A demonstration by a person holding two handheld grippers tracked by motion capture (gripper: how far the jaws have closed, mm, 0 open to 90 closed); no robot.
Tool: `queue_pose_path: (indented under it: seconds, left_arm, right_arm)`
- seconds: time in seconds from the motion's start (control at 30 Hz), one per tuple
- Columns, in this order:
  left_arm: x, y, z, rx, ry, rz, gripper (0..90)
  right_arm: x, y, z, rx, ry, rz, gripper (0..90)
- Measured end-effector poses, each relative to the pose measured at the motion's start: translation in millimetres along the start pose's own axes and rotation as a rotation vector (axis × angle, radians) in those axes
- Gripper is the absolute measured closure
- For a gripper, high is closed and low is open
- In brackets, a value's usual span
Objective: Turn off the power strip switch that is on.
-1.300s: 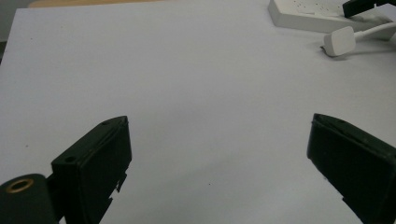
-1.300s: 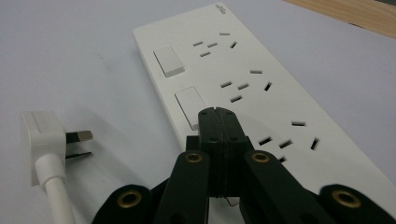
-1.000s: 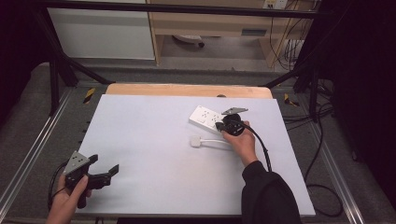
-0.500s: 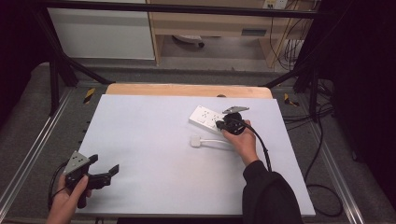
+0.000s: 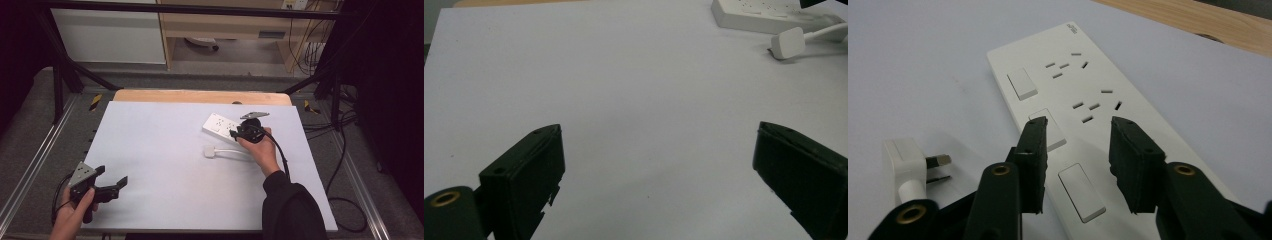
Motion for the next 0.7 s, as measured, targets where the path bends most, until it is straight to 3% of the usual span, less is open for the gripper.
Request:
queue_pose_path:
  seconds: [0.33,0.5,0.7]
  left_arm:
    - [0.0,0.0,0.0,0.000,0.000,0.000,6.4]
    - [-0.2,-0.1,-0.1,0.002,0.000,-0.002,6.4]
    - [-0.2,-0.2,0.0,0.000,0.001,-0.002,6.4]
  right_arm:
    - [-0.7,2.3,-1.7,0.008,-0.029,0.010,27.6]
    - [-0.6,3.7,-1.2,0.034,-0.048,0.015,8.7]
    - [-2.7,3.2,-2.6,0.019,-0.047,0.028,3.9]
Point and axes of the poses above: each handheld gripper's, and its own axes: x roughly forward along the jaws, z roughly out of its underside, y roughly to its right, the point moved 3 cm from there along x, roughly forward along the jaws, and after that the axes turned 9 degrees about y, right-handed, at the moved point
